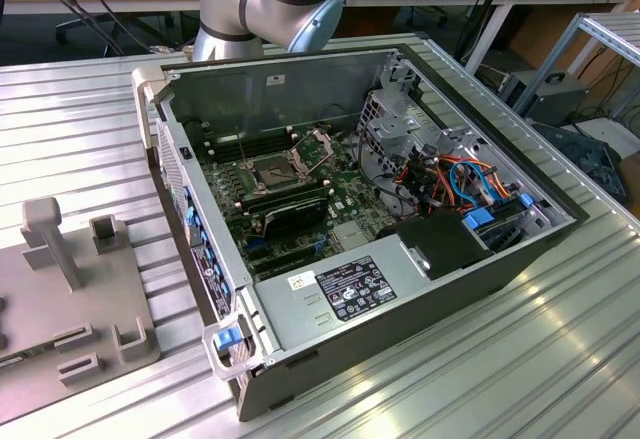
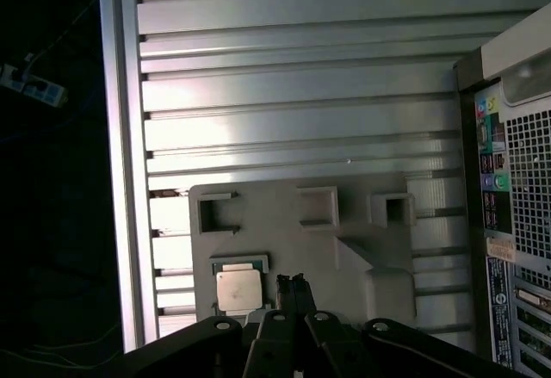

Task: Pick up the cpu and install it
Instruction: 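Reach for the cpu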

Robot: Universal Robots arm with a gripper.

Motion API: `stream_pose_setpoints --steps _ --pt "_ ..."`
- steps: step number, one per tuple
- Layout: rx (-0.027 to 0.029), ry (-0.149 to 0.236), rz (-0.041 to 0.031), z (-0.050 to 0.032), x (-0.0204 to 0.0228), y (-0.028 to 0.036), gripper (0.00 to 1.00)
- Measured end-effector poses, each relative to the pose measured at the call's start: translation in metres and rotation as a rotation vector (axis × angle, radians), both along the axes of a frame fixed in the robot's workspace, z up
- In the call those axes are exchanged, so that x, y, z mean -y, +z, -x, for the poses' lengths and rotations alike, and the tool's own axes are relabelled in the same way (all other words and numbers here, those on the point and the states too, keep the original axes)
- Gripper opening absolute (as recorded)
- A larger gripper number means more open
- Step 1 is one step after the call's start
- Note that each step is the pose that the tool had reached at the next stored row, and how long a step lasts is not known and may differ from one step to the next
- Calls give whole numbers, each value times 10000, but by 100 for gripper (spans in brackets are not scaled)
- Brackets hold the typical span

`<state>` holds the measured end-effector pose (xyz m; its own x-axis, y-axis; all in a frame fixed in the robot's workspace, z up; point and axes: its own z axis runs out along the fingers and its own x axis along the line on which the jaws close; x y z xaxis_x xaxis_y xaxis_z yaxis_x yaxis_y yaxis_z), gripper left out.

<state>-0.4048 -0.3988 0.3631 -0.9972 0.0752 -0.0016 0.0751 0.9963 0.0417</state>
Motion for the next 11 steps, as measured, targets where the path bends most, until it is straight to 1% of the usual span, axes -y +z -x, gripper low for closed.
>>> stream_pose_setpoints --steps 10,11 --pt "0 0 1 21 0 -4 11" --pt "0 -1 1 33 0 -5 11"
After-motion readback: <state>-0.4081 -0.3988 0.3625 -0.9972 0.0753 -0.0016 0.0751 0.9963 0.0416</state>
